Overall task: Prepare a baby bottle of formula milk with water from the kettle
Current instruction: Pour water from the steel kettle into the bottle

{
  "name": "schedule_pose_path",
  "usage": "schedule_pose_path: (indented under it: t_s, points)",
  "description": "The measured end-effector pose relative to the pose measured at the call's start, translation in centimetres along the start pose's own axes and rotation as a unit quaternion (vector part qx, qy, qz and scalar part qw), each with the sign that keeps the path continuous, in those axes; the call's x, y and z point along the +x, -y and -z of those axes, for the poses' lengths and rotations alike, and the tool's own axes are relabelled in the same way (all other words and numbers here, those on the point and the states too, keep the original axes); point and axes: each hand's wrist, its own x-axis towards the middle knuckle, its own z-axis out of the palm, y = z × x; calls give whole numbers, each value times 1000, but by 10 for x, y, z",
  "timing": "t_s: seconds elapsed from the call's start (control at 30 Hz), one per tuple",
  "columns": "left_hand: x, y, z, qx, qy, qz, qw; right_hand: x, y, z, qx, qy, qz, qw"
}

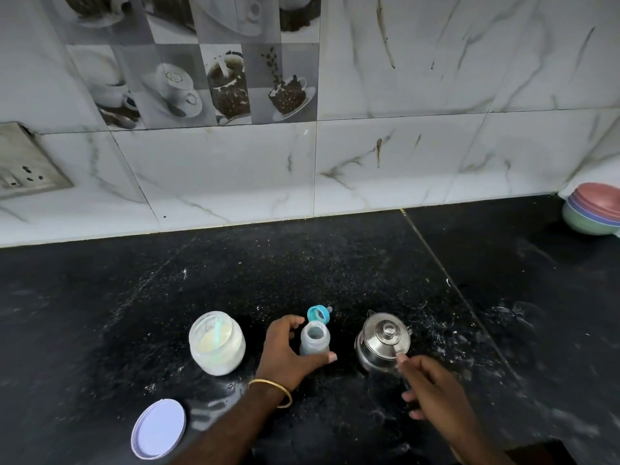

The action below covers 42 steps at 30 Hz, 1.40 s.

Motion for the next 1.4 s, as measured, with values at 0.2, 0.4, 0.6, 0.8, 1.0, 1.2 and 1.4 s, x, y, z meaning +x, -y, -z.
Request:
schedule_pose_path:
  t_s: [0.2,0.4,0.6,0.8,1.0,1.2,1.4]
  points:
    - [5,-10,9,7,2,-50,999,4,-8,-6,39,23,-43,998]
    - [14,-8,15,33,31,-71,996,13,-9,-9,108,39,-79,990]
    - [14,1,11,34,52,-66,996,16,-9,-11,112,26,-57,992]
    - [14,1,9,36,44,-56,997,18,-6,-10,127,19,-29,991]
    - [17,2,13,44,41,-66,996,18,-1,-3,106,42,-6,993]
    - [17,-2,21,39,34,-65,997,13,10,-2,95,87,7,992]
    - [19,0,26,25,30,-49,998,8,38,-3,66,139,26,988]
